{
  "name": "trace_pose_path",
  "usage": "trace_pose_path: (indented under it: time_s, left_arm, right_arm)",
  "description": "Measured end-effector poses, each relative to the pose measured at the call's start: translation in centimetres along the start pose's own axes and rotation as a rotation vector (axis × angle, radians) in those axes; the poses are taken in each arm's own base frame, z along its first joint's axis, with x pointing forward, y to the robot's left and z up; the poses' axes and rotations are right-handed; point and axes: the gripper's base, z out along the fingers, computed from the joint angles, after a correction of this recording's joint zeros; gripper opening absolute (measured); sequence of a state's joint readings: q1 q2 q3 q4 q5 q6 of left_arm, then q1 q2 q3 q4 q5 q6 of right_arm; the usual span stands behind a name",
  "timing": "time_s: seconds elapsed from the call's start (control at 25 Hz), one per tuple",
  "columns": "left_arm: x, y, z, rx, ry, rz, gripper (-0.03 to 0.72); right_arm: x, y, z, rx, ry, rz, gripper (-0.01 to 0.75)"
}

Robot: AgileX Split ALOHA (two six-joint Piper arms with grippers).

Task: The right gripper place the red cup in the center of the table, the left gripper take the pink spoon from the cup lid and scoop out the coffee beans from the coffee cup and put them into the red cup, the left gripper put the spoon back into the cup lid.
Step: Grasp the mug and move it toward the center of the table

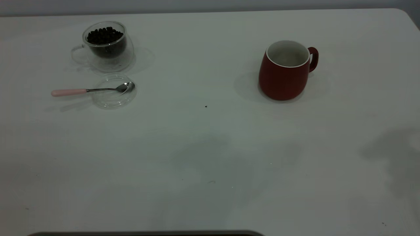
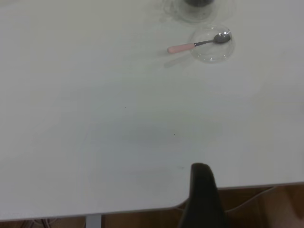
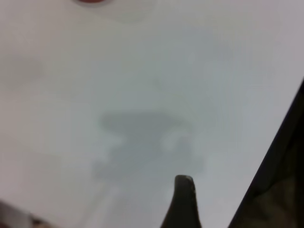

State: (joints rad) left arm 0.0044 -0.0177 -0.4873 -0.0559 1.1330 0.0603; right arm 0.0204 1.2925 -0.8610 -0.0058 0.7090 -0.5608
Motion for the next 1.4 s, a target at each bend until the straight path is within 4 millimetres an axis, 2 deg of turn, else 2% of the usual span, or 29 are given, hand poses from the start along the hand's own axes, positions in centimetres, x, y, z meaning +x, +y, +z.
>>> trace_pose_path:
  time_s: [0.16, 0.36, 0.48, 0.6, 0.76, 0.96, 1.2, 1.4]
  left_arm:
    - [0.0, 0.0, 0.0, 0.0, 0.0, 0.0, 0.589]
    - [0.0, 0.0, 0.0, 0.0, 0.0, 0.0, 0.589]
    - [0.0, 0.0, 0.0, 0.0, 0.0, 0.0, 0.589]
    - [0.0, 0.0, 0.0, 0.0, 0.0, 0.0, 0.589]
    - [0.0, 0.0, 0.0, 0.0, 0.0, 0.0, 0.589]
    - [0.0, 0.0, 0.0, 0.0, 0.0, 0.0, 0.589]
    - [0.0, 0.0, 0.0, 0.0, 0.0, 0.0, 0.589]
    - [0.0, 0.0, 0.0, 0.0, 0.0, 0.0, 0.589]
  right_arm:
    - [-2.2, -1.4, 6.7, -0.031, 0.056, -0.118, 0.682]
    - [-3.2, -2.1, 14.8, -0.122, 0.153, -0.311, 0.67]
    - [-3.6, -2.1, 18.2, -0.155, 0.173, -0.404, 0.666]
    - [-4.5, -1.3, 20.7, -0.164, 0.156, -0.496, 0.658]
    - [-6.5, 0.3, 23.0, -0.139, 0.088, -0.608, 0.651]
    - [-8.8, 2.7, 24.4, -0.127, 0.029, -0.703, 0.642]
    - [-9.7, 6.0, 25.9, -0.158, 0.01, -0.805, 0.631]
    - [-10.6, 8.8, 26.3, -0.153, -0.042, -0.875, 0.621]
